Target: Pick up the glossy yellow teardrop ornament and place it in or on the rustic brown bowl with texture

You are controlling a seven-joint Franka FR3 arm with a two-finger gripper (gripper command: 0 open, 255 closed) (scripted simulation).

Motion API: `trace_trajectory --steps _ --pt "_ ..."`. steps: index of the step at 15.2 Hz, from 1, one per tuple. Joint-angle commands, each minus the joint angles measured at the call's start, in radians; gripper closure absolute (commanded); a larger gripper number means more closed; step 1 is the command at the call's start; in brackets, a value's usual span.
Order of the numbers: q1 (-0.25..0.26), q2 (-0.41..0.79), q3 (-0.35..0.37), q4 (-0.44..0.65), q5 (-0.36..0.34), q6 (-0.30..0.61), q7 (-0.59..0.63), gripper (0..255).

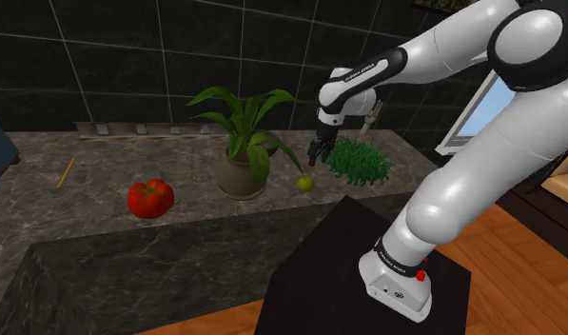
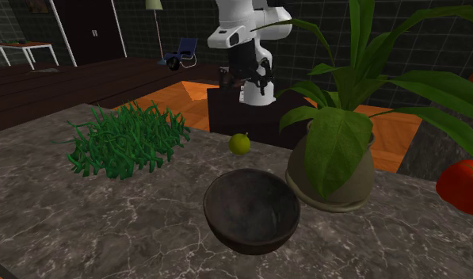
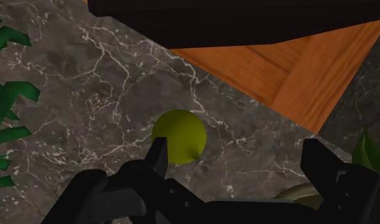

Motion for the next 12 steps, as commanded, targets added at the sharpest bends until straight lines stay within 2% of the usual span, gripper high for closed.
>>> trace_trajectory --steps 1,4,7,12 --pt "0.000 0.088 -0.027 0.020 0.050 0.050 -0.073 0" --pt "-0.007 0.228 -0.045 0.072 0.151 0.103 -0.186 0" --pt "-0.035 0.369 -0.035 0.138 0.259 0.136 -0.299 0" --pt "-0.048 0.432 -0.009 0.137 0.314 0.187 -0.341 0"
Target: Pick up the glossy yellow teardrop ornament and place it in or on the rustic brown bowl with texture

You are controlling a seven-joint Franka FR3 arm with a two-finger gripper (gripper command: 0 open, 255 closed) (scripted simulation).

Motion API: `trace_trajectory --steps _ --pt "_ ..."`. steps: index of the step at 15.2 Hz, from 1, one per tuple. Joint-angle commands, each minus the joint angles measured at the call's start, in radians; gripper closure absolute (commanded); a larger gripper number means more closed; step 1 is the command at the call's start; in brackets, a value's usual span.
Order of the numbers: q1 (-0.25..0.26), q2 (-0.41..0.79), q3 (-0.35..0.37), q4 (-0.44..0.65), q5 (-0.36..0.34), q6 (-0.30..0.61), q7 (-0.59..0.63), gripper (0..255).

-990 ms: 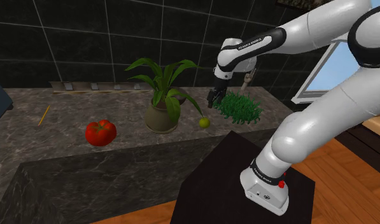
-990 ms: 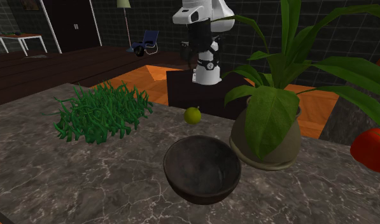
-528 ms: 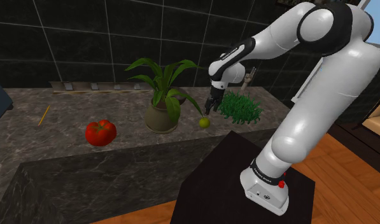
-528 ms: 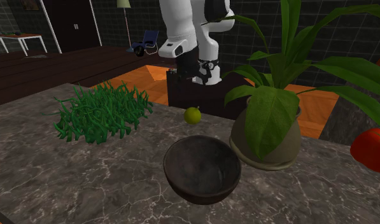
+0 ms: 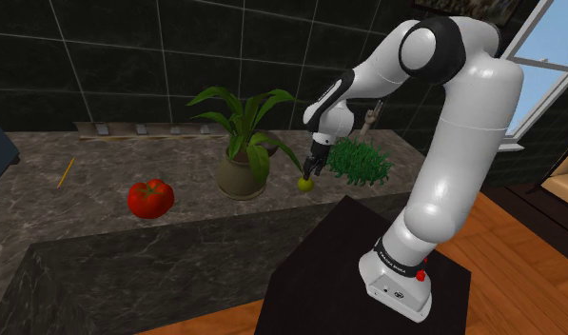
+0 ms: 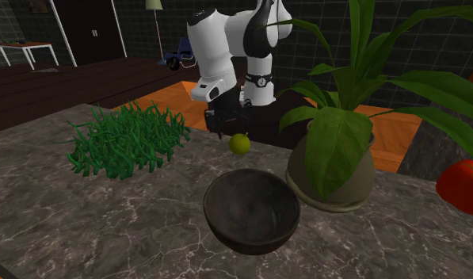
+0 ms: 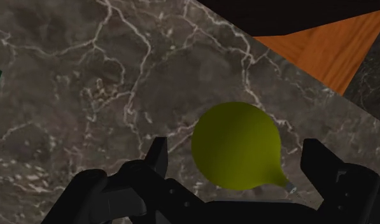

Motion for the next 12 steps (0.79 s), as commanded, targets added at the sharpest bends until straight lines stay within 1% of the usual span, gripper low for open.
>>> trace_trajectory --steps 1,3,11,12 --pt "-0.003 0.030 0.013 0.001 0.027 0.025 -0.017 0" --pt "-0.007 0.061 0.028 -0.002 0.057 0.055 -0.037 0" --pt "-0.007 0.060 0.028 -0.002 0.057 0.055 -0.037 0" --pt "-0.007 0.060 0.028 -0.002 0.057 0.055 -0.037 255"
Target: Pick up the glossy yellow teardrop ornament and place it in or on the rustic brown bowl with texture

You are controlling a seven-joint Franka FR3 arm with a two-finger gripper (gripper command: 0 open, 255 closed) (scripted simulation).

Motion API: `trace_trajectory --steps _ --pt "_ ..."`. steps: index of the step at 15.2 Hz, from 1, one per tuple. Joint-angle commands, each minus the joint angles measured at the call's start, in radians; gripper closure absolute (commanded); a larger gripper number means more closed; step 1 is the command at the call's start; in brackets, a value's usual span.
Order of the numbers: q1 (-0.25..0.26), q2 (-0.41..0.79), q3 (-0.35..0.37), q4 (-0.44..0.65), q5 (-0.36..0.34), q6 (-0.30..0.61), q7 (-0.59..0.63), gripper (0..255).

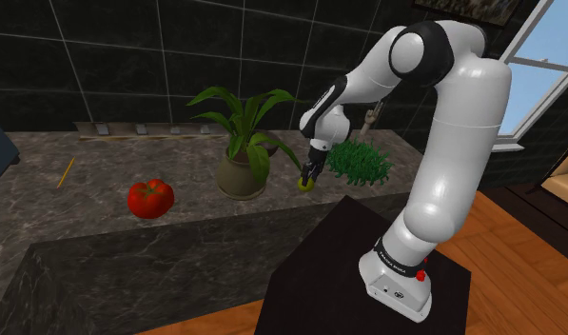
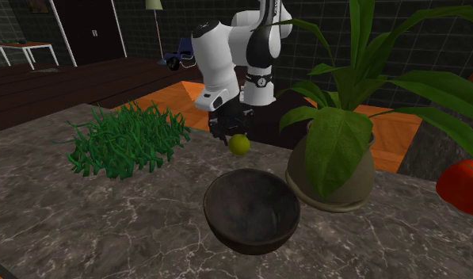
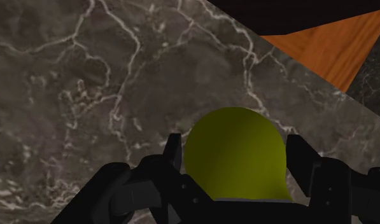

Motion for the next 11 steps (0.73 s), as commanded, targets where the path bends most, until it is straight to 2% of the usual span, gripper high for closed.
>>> trace_trajectory --steps 1,9,11 --pt "-0.002 0.003 -0.003 -0.001 -0.001 0.005 0.000 255" --pt "-0.002 0.003 -0.003 -0.001 -0.001 0.005 0.000 255" --pt "0.005 -0.027 -0.014 -0.006 -0.024 -0.015 0.019 255"
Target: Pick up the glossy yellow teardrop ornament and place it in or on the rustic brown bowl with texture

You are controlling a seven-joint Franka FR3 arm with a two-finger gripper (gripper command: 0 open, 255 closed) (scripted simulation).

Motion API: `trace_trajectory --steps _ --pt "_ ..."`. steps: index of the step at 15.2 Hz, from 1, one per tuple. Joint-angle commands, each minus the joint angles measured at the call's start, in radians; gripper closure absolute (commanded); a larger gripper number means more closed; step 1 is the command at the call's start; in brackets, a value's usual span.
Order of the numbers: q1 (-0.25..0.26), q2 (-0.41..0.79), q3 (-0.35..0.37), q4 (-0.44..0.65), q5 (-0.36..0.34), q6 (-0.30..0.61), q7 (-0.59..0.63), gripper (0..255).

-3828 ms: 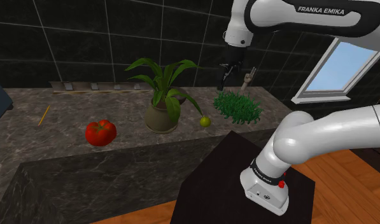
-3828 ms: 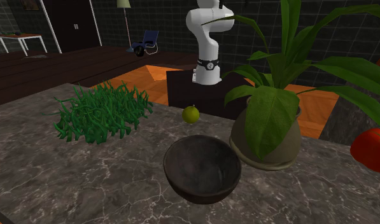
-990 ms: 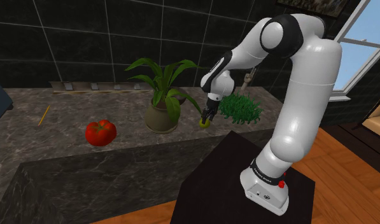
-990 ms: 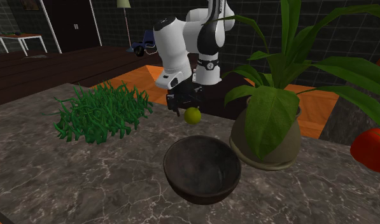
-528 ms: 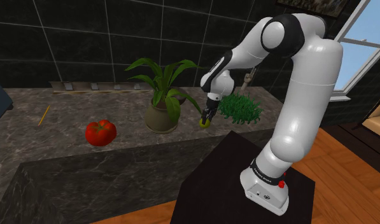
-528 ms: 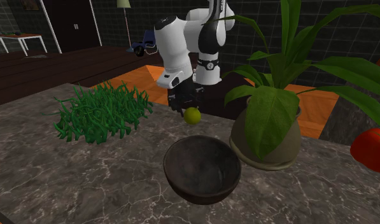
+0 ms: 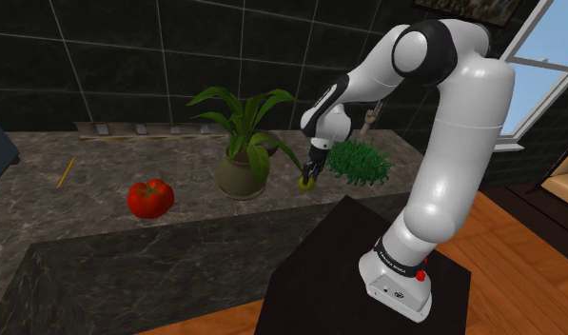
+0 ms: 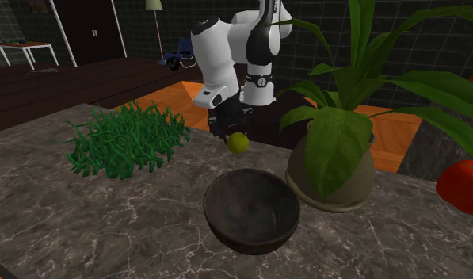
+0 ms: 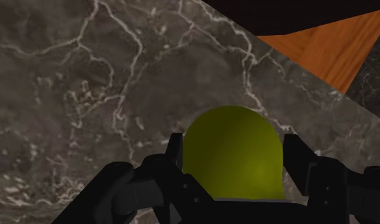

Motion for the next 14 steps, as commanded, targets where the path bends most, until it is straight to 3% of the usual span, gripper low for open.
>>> trace_trajectory --steps 1,14 --pt "0.004 -0.024 -0.011 -0.003 -0.021 -0.017 0.016 255" --pt "0.026 -0.203 -0.056 -0.007 -0.163 -0.164 0.134 255"
